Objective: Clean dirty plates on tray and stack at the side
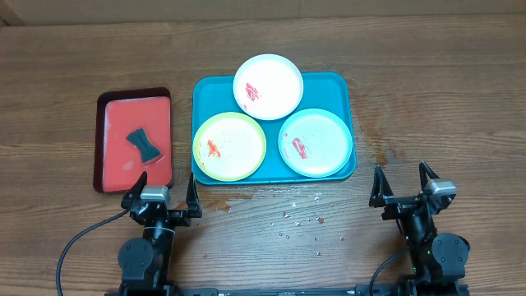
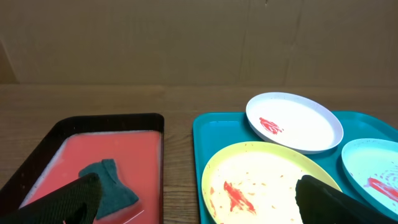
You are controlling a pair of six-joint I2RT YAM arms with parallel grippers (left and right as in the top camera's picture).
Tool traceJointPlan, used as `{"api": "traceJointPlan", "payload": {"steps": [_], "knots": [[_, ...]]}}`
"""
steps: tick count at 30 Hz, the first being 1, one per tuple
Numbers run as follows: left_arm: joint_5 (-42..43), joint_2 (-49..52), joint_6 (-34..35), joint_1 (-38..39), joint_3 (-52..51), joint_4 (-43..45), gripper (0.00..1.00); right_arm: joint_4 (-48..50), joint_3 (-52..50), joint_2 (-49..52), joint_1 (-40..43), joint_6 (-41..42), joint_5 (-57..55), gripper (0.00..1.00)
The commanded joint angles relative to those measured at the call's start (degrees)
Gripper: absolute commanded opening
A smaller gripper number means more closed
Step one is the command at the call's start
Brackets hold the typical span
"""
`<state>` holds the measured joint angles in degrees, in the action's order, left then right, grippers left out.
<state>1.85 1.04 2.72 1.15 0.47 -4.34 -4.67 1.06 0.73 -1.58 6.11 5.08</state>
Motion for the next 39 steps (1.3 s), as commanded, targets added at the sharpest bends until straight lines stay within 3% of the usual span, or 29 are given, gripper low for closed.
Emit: {"api": "traceJointPlan", "payload": {"steps": [1,17,19,23,26,30,35,39], "knots": [[-0.59,0.22,-1.46,0.28,-0.20,-0.11,1.00,0.28,-0.59,-0.33,-0.28,-0.17,-0.55,1.00],[-0.74,0.22,-1.49,0.28,-0.20,0.07,1.00,0.28,-0.59,-0.33,-0.28,-0.17,-0.55,1.00],[0.00,0.22,-0.31,0.28,-0.20,2.99,1.00,0.28,-0.59,-0.33,-0.28,-0.17,-0.55,1.00],[15.93,0.22,11.43,0.37,-0.20,12.72,1.00,0.28,-0.59,-0.33,-0.28,-0.17,-0.55,1.00],[17.46,0.22,10.36,0.37,-0.20,23.80,1.00,0.28,-0.59,-0.33,-0.28,-0.17,-0.55,1.00],[15.04,0.35,2.21,0.35,1.75,38.88,1.00,0.28,-0.59,-0.33,-0.28,-0.17,-0.55,1.00],[12.35,7.61,-9.20,0.35,17.97,23.89,1.00,0.28,-0.59,-0.33,-0.28,-0.17,-0.55,1.00],[6.88,21.33,-10.45,0.35,34.71,4.61,1.00,0.28,-0.59,-0.33,-0.28,-0.17,-0.55,1.00]]}}
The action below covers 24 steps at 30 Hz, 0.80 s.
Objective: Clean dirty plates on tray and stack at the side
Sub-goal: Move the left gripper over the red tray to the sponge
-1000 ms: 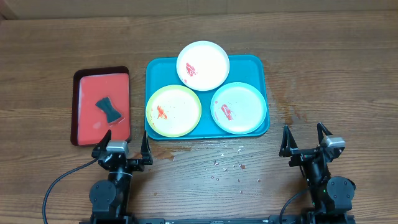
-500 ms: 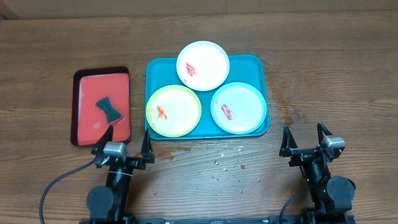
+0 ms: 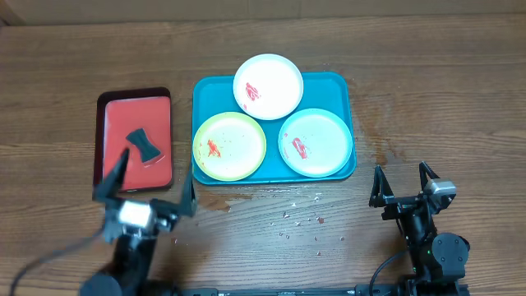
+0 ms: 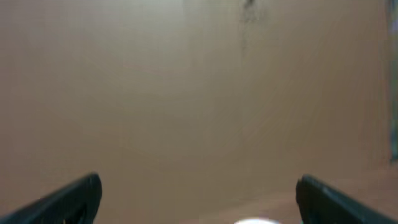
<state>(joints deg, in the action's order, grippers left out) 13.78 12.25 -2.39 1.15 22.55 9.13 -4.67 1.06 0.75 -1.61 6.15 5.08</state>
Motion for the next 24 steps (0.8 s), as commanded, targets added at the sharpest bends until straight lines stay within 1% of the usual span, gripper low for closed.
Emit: {"api": "traceJointPlan", "payload": {"steps": [1,3,5,7,10,11,12,14,16,18,20,21,22,24], "knots": [[-5.01,14.14,-5.40,0.35,16.72,-13.55,1.00,0.28,-0.59,-0.37,-0.26,-0.22,-0.55,1.00],[-3.50,22.05,-6.32,0.35,24.00,-21.51,1.00,0.28,-0.59,-0.35,-0.26,-0.22,-0.55,1.00],[1.11,30.25,-6.40,0.35,30.86,-27.58,1.00,0.28,-0.59,-0.35,-0.26,-0.22,-0.55,1.00],[4.02,36.06,-6.40,0.37,35.08,-30.18,1.00,0.28,-0.59,-0.35,-0.26,-0.22,-0.55,1.00],[3.98,43.34,-5.90,0.33,39.74,-31.50,1.00,0.28,-0.59,-0.35,-0.26,-0.20,-0.55,1.00],[2.80,45.13,-4.07,0.26,41.05,-32.17,1.00,0.28,-0.59,-0.35,-0.26,-0.22,-0.55,1.00],[-0.07,47.50,0.07,0.04,43.04,-33.90,1.00,0.28,-0.59,-0.35,-0.26,-0.22,-0.55,1.00],[-4.57,52.15,5.49,-0.94,47.98,-39.87,1.00,0.28,-0.59,-0.35,-0.26,-0.22,-0.55,1.00],[-8.02,57.22,7.04,-2.27,53.92,-47.63,1.00,0.28,-0.59,-0.35,-0.26,-0.22,-0.55,1.00],[-8.63,62.40,7.13,-2.91,58.40,-52.33,1.00,0.28,-0.59,-0.35,-0.26,-0.22,-0.55,1.00],[-9.84,64.59,6.86,-2.91,58.51,-52.46,1.00,0.28,-0.59,-0.35,-0.26,-0.22,-0.55,1.00],[-12.37,65.77,6.93,-3.02,58.34,-52.43,1.00,0.28,-0.59,-0.35,-0.26,-0.22,-0.55,1.00],[-15.72,66.97,8.46,-3.15,58.29,-52.68,1.00,0.28,-0.59,-0.35,-0.26,-0.22,-0.55,1.00],[-23.56,69.66,18.97,-4.04,58.29,-53.81,1.00,0.28,-0.59,-0.35,-0.26,-0.22,-0.55,1.00]]}}
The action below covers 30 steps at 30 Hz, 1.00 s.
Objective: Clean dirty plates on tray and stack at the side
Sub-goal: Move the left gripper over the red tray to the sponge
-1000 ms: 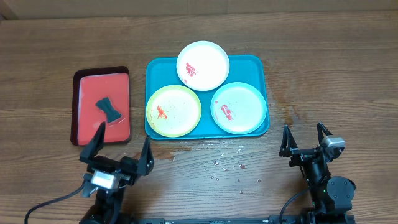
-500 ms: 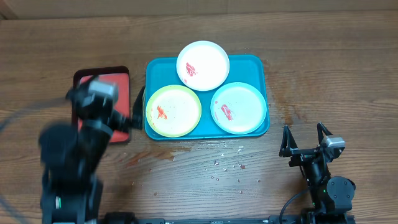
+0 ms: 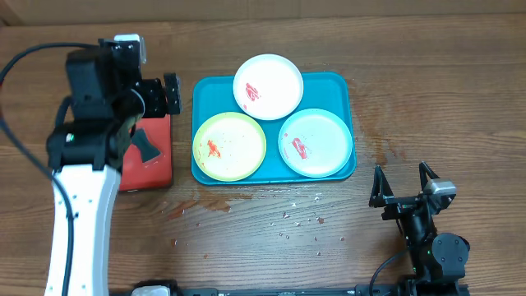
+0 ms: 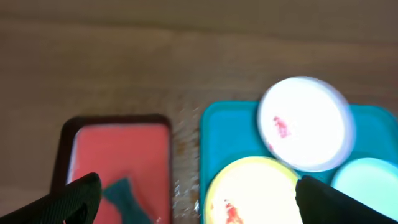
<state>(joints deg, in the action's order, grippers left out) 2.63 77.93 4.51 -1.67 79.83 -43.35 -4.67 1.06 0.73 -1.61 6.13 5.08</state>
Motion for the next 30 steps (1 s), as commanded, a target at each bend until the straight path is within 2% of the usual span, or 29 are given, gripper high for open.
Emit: {"api": "traceJointPlan", "payload": {"steps": [1,3,5,15,19,30], "knots": [[-14.60,5.18,16.48,-1.86,1.01,-1.92,1.00,0.28,-0.59,-0.33,-0.26,-0.20,-0.55,1.00],[-15.56,8.00,23.04,-3.39,1.01,-2.27,1.00,0.28,-0.59,-0.33,-0.26,-0.20,-0.55,1.00],[-13.55,11.06,26.23,-4.20,1.01,-2.05,1.00,0.28,-0.59,-0.33,-0.26,-0.20,-0.55,1.00],[-13.55,25.16,26.29,-4.33,1.01,-2.78,1.00,0.28,-0.59,-0.33,-0.26,-0.20,-0.55,1.00],[-15.21,29.29,29.73,-5.03,1.01,-2.49,1.00,0.28,-0.59,-0.33,-0.26,-0.20,-0.55,1.00],[-14.47,35.93,33.22,-9.20,1.01,-2.27,0.98,0.28,-0.59,-0.33,-0.26,-0.20,-0.55,1.00]]}}
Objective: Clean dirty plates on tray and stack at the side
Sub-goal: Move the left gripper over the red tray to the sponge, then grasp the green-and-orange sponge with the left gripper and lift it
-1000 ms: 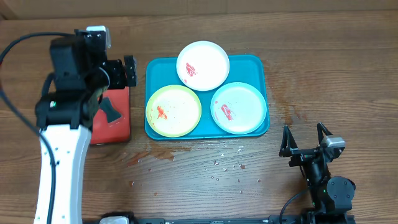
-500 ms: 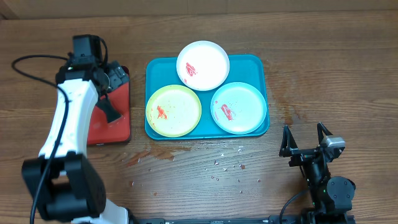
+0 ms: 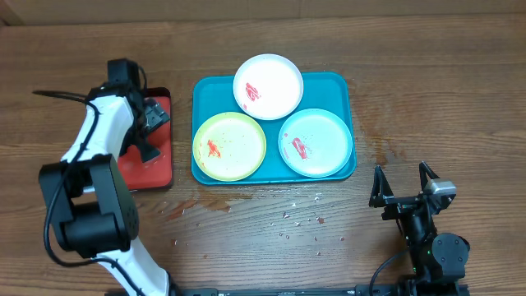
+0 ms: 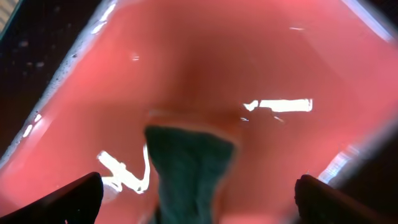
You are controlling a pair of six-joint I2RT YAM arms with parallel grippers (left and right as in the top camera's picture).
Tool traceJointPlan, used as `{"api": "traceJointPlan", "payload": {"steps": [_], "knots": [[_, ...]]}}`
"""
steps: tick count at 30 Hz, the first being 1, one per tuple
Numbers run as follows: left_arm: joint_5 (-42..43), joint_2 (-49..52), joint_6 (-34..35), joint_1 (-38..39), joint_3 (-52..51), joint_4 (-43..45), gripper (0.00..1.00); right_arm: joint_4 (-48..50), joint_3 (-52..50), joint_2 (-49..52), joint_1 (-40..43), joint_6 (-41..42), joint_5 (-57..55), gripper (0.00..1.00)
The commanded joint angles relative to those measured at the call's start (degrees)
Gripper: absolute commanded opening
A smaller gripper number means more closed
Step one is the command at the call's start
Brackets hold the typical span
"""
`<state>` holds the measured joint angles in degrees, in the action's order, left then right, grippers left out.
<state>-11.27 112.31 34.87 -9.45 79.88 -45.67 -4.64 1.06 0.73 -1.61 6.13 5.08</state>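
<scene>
Three dirty plates with red smears lie on the blue tray [image 3: 346,85]: a white plate [image 3: 268,86], a yellow-green plate [image 3: 229,146] and a pale green plate [image 3: 316,141]. A dark teal sponge [image 4: 189,167] lies in red liquid in the black-rimmed tray [image 3: 161,176] at the left. My left gripper [image 3: 148,131] hangs low over that tray, open; in the left wrist view the left gripper [image 4: 199,199] has the sponge between its spread fingers [image 4: 68,200]. My right gripper [image 3: 404,182] rests open at the front right.
Crumbs and wet spots [image 3: 300,220] dot the wooden table in front of the blue tray. A stain [image 3: 382,148] marks the wood to the right of it. The left arm's white link [image 3: 90,136] arches over the table's left side.
My left gripper was high above the top of the red tray, looking down on both trays. Now it is low inside the red tray, open around the sponge. The right arm has not moved.
Both grippers first rested open at the front edge. Then the left arm stood raised off its rest, its camera facing the wall. After that it hovered high over the red tray, and now it is down at the sponge. Plates stayed put.
</scene>
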Motion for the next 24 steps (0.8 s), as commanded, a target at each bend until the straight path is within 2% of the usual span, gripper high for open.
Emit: {"api": "traceJointPlan", "payload": {"steps": [1,2,3,8,18,24], "knots": [[-0.24,1.70,2.82,-1.60,0.96,0.07,0.97,0.26,-0.59,-0.33,-0.26,-0.20,-0.55,1.00],[0.22,1.70,2.82,-1.81,0.96,0.07,0.95,0.26,-0.59,-0.33,-0.26,-0.20,-0.55,1.00],[0.42,1.70,2.80,-1.88,0.96,0.11,0.88,0.26,-0.59,-0.33,-0.26,-0.20,-0.55,1.00],[0.42,1.81,2.86,-1.88,0.79,0.33,0.72,0.26,-0.59,-0.33,-0.26,-0.20,-0.55,1.00],[2.12,1.81,2.82,-1.84,-3.80,6.60,0.77,0.26,-0.59,-0.33,-0.26,-0.20,-0.55,1.00],[2.14,1.81,2.82,-1.81,-5.51,7.34,0.72,0.26,-0.59,-0.33,-0.26,-0.20,-0.55,1.00]]}}
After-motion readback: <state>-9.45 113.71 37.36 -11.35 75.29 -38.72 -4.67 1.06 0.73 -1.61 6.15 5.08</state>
